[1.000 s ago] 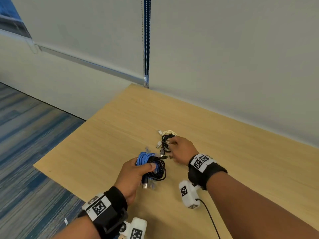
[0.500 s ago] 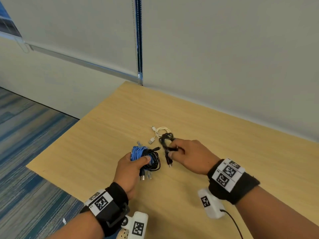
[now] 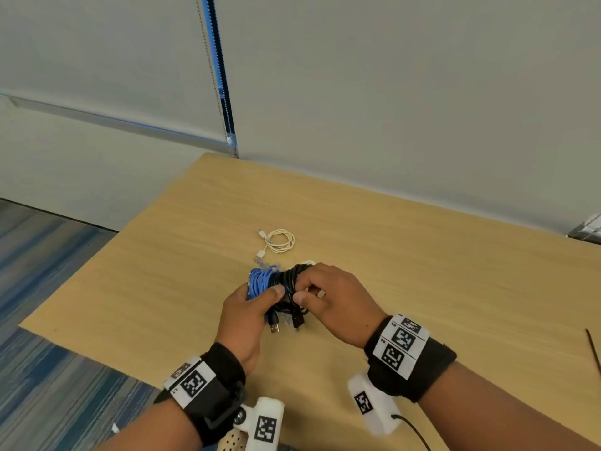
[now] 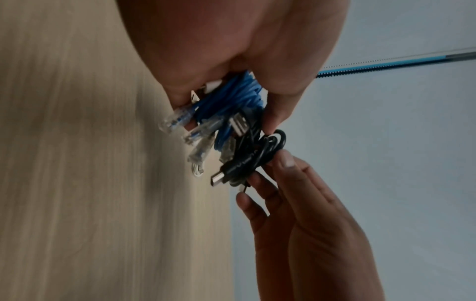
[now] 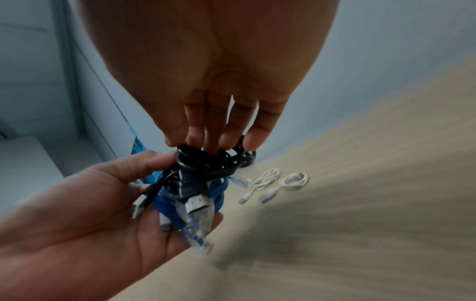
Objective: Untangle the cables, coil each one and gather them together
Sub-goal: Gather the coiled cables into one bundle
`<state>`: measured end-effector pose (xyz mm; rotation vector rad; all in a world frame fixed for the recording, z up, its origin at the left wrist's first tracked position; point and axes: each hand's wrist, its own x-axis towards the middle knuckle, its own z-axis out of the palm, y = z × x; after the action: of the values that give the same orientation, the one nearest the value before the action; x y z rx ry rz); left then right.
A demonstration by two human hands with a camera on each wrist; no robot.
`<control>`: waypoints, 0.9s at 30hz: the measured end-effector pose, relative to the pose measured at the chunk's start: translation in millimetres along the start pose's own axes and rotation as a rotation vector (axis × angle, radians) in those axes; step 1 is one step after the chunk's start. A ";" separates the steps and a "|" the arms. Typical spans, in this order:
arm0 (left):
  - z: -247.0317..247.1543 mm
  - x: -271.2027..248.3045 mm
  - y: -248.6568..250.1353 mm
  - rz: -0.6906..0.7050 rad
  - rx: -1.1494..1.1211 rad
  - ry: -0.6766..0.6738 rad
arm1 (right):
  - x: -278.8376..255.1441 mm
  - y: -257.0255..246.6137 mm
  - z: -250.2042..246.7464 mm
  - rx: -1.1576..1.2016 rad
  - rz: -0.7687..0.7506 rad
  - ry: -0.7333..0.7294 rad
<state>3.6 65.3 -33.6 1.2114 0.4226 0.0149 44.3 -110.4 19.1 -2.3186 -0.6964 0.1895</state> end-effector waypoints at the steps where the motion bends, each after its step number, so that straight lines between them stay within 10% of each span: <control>1: -1.6 -2.3 1.2 -0.008 -0.019 -0.014 | -2.1 -1.1 2.3 0.025 -0.001 0.003; 27: 1.5 -24.4 8.2 0.064 -0.133 -0.040 | -28.2 -11.3 8.3 0.194 0.050 0.050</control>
<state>-16.7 61.1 -18.3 1.0918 0.3429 0.0728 12.9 -113.6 18.9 -2.1489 -0.5701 0.2118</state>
